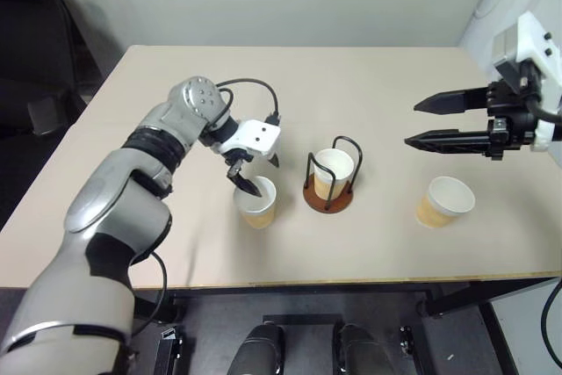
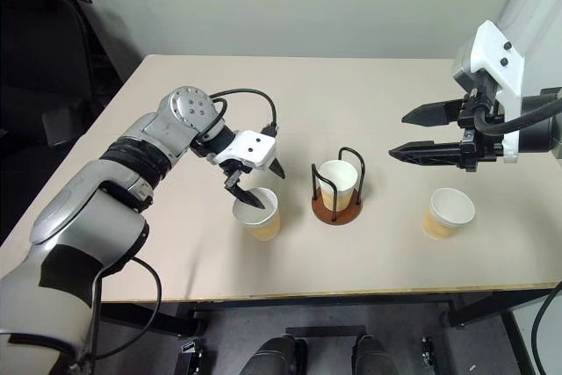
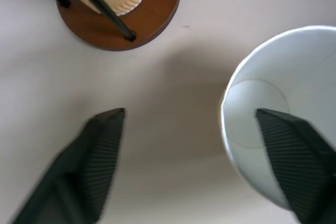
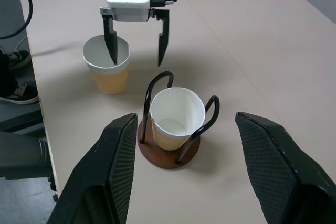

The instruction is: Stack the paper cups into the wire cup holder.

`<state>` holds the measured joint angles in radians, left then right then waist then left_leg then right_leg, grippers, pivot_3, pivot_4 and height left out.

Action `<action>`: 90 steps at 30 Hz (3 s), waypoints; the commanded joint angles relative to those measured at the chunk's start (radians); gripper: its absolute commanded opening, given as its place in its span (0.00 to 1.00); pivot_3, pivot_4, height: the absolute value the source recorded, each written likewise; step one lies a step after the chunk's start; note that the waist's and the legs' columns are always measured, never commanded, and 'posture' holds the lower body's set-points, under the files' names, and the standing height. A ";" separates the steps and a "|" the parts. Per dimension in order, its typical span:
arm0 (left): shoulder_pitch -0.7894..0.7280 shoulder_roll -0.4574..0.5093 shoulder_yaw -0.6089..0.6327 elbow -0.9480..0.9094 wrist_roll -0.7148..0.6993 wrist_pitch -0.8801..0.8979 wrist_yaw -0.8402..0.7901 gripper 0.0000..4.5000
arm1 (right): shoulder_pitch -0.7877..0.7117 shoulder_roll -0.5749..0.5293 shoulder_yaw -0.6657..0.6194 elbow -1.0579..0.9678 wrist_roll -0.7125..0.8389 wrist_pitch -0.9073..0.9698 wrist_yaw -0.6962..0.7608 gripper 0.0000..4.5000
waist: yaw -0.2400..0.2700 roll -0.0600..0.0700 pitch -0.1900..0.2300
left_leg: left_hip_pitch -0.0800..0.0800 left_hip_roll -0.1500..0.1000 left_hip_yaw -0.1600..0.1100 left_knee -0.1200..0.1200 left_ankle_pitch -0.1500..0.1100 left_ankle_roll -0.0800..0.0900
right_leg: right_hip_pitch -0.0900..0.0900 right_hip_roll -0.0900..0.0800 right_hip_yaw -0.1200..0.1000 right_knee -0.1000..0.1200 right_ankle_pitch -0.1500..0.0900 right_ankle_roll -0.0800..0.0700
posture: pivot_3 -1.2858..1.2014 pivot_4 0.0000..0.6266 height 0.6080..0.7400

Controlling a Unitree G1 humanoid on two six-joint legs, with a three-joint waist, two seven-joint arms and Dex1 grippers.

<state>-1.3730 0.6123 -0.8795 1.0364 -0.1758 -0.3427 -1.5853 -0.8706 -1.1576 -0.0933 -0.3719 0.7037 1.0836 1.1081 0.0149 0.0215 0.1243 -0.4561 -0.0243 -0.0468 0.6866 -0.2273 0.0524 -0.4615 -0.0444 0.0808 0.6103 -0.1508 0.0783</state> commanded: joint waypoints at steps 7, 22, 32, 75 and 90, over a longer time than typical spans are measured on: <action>-0.021 0.029 -0.097 -0.054 -0.111 0.028 -0.029 0.13 | 0.062 -0.078 0.060 0.037 -0.097 -0.164 0.081 0.67 | 0.002 0.000 0.000 | 0.000 0.000 0.001 0.003 -0.001 0.001 | 0.003 0.001 -0.002 0.000 0.000 0.000 | 0.52 0.24 1.00; -0.167 0.015 -0.087 0.043 -0.198 0.094 -0.029 0.01 | 0.029 -0.007 0.107 0.023 -0.081 -0.281 0.196 0.67 | -0.001 0.000 0.000 | 0.000 0.000 -0.001 0.011 -0.004 0.003 | 0.006 0.001 0.000 -0.001 0.001 0.002 | 0.52 0.24 1.00; -0.253 -0.003 -0.028 0.151 -0.149 0.085 -0.029 0.01 | -0.059 0.027 0.122 0.022 -0.030 -0.216 0.229 0.67 | 0.002 0.001 0.001 | 0.000 0.000 -0.002 0.011 -0.008 0.000 | 0.006 0.002 -0.001 -0.001 -0.004 0.000 | 0.52 0.24 1.00; -0.393 -0.345 0.291 0.245 0.097 0.070 -0.029 0.01 | -0.266 -0.083 0.184 0.244 -0.255 -0.325 0.416 0.67 | 0.008 0.001 0.002 | 0.002 0.001 0.004 0.013 -0.020 0.006 | 0.007 0.001 0.000 0.000 -0.013 0.003 | 0.52 0.24 1.00; -0.371 -0.371 0.269 0.253 0.107 0.037 -0.029 0.01 | -0.252 -0.090 0.173 0.225 -0.245 -0.308 0.411 0.67 | 0.010 0.001 0.002 | 0.002 0.001 0.004 0.014 -0.020 0.006 | 0.008 -0.001 0.000 -0.001 -0.012 0.005 | 0.52 0.24 1.00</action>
<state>-1.7344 0.2443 -0.6210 1.3039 -0.0723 -0.2934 -1.5862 -1.1113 -1.2260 0.1266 -0.1272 0.4495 0.7731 1.5144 0.0250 0.0224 0.1260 -0.4542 -0.0233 -0.0436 0.7006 -0.2470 0.0589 -0.4531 -0.0464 0.0810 0.6096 -0.1625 0.0838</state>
